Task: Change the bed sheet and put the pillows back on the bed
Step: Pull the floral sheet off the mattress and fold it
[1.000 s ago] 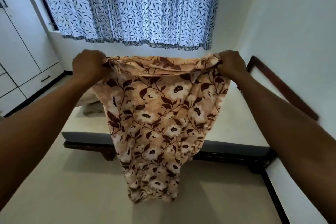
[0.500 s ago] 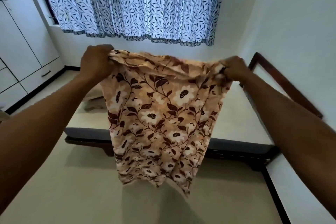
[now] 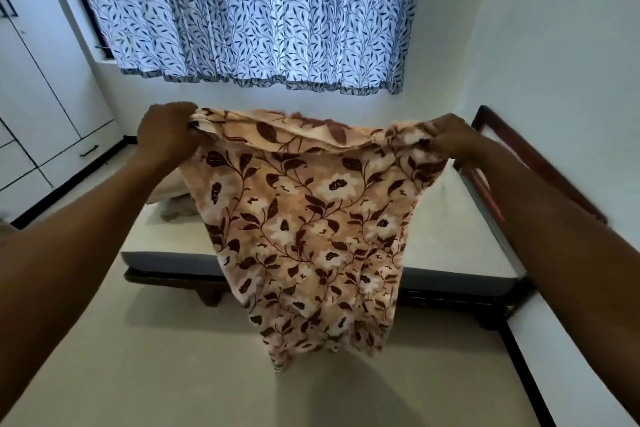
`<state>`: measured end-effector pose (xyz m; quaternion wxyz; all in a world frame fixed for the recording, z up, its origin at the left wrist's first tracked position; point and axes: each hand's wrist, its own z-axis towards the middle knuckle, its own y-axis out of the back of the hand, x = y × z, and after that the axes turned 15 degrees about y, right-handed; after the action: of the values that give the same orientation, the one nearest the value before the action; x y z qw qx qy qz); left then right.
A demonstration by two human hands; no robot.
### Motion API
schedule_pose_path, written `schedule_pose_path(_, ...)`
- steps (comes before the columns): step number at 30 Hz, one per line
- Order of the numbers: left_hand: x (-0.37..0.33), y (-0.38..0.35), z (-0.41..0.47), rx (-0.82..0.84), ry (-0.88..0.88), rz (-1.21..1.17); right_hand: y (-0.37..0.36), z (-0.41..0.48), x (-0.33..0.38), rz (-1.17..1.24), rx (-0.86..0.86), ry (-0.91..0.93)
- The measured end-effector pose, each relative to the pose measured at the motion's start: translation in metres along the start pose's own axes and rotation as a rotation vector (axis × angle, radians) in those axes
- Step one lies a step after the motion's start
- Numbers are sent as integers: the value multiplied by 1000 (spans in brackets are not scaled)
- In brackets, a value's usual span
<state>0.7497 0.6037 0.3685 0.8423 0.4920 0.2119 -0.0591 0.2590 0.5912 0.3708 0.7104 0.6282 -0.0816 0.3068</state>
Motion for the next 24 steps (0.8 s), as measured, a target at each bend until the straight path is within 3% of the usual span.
schedule_pose_path(2,2,-3,-1,9,21,-57,5,-1,-5,116,207,-10)
schedule_pose_path(3,3,-4,-2,30,16,-71,4,0,-10,78,179,-27)
schedule_pose_path(6,2,-11,-6,115,-2,-84,-9,3,-9,-285,-370,-65)
schedule_pose_path(8,-4,-14,-7,121,-12,-83,-17,2,1,-216,-497,-56)
schedule_pose_path(15,1,-10,0,95,76,-175,3,0,-7,107,-386,-52)
schedule_pose_path(21,-9,-20,-5,51,11,-212,6,-9,6,142,-391,-50)
schedule_pose_path(23,-12,-15,-4,81,6,-340,14,-15,16,402,-326,-63)
schedule_pose_path(24,-7,-12,-3,194,18,-447,20,-24,23,565,-243,-70)
